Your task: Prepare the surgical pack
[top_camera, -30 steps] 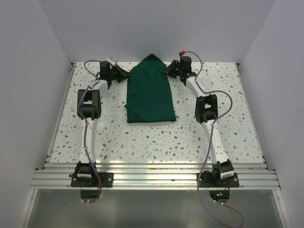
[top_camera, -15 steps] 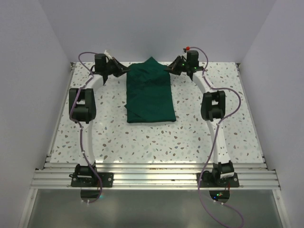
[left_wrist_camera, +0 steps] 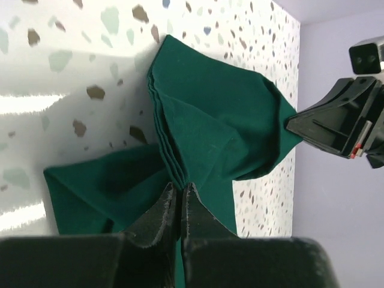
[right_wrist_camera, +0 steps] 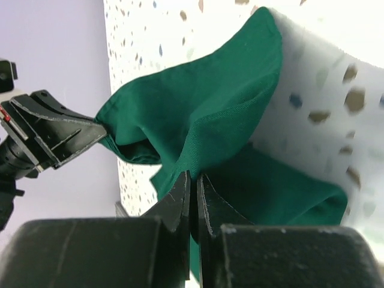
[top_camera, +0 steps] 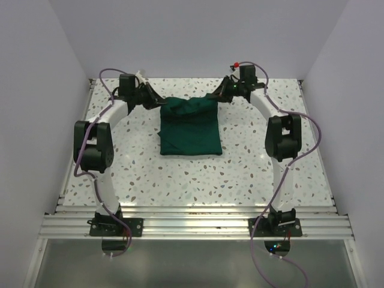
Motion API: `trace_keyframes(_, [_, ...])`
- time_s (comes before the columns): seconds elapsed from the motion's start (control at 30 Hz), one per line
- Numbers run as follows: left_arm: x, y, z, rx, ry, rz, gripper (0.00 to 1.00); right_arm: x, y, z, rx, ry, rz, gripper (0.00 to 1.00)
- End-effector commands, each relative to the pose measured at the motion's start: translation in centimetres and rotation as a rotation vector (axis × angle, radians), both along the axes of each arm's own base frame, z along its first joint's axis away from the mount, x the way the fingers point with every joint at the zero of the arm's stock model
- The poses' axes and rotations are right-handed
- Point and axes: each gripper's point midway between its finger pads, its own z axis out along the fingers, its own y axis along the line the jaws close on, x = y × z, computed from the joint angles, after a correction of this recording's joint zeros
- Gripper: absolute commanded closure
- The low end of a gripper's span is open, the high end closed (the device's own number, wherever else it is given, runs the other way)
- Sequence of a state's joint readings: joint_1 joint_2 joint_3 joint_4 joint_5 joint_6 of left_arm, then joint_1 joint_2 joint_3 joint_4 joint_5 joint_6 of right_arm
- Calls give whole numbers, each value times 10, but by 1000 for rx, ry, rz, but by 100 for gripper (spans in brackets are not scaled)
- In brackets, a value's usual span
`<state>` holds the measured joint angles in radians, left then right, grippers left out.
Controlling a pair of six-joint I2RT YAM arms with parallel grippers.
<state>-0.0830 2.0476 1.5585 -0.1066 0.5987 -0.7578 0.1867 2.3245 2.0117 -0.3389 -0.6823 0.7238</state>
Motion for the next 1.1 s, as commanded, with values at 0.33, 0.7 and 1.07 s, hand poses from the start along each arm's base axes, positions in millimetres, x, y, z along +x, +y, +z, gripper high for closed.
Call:
trace_keyframes(0.33, [-98, 6, -5, 106, 64, -97, 100, -109, -9, 21, -44, 38, 130, 100])
trace_keyframes(0.7, [-135, 17, -63, 176, 231, -97, 100, -167, -20, -44, -124, 192, 222, 89])
trace_keyframes(1.07, [-142, 18, -42, 205, 146, -148, 52, -156, -37, -21, -277, 48, 214, 37])
